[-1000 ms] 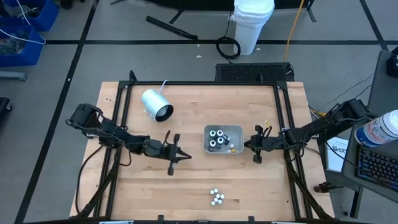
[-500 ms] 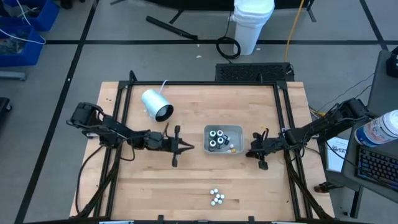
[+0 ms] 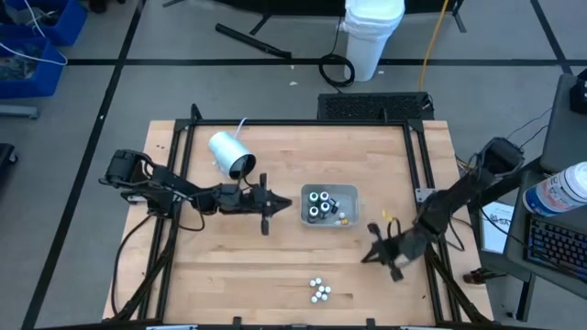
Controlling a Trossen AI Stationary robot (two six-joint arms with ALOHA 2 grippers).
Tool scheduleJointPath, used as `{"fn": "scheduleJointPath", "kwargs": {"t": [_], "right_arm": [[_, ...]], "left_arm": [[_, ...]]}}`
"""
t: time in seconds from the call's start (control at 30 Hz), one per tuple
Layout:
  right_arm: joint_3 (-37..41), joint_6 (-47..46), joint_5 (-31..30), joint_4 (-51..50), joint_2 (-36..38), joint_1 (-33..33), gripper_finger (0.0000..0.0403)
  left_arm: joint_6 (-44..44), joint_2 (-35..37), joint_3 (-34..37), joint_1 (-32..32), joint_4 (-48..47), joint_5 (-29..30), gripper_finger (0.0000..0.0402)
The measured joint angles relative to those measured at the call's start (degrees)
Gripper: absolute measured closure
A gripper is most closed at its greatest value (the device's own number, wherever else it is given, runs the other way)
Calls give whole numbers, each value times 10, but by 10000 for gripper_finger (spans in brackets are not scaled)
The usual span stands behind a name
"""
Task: Pick & Place food coloring
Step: Put the small red food coloring bottle into the gray bin
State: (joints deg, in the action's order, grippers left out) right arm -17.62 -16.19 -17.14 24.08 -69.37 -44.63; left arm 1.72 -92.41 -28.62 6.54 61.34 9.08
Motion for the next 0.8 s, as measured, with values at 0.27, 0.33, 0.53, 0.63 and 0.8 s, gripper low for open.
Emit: {"fn": "scheduleJointPath", "kwargs": {"t": [0.27, 0.33, 0.53, 0.63, 0.8], "right_arm": [[-217, 130, -169, -144, -123, -64, 402], [-249, 143, -201, -160, -160, -65, 402], [-280, 140, -172, -140, -233, -48, 389], [-290, 151, -170, -123, -247, -36, 365], [-376, 143, -143, -197, -265, -11, 311]], "left_arm": [[27, 0, 0, 23, -24, 0, 362], [15, 0, 0, 27, -39, 0, 365], [-17, 0, 0, 31, -44, 0, 365], [-33, 0, 0, 31, -43, 0, 366], [-49, 0, 0, 31, -43, 0, 366]]}}
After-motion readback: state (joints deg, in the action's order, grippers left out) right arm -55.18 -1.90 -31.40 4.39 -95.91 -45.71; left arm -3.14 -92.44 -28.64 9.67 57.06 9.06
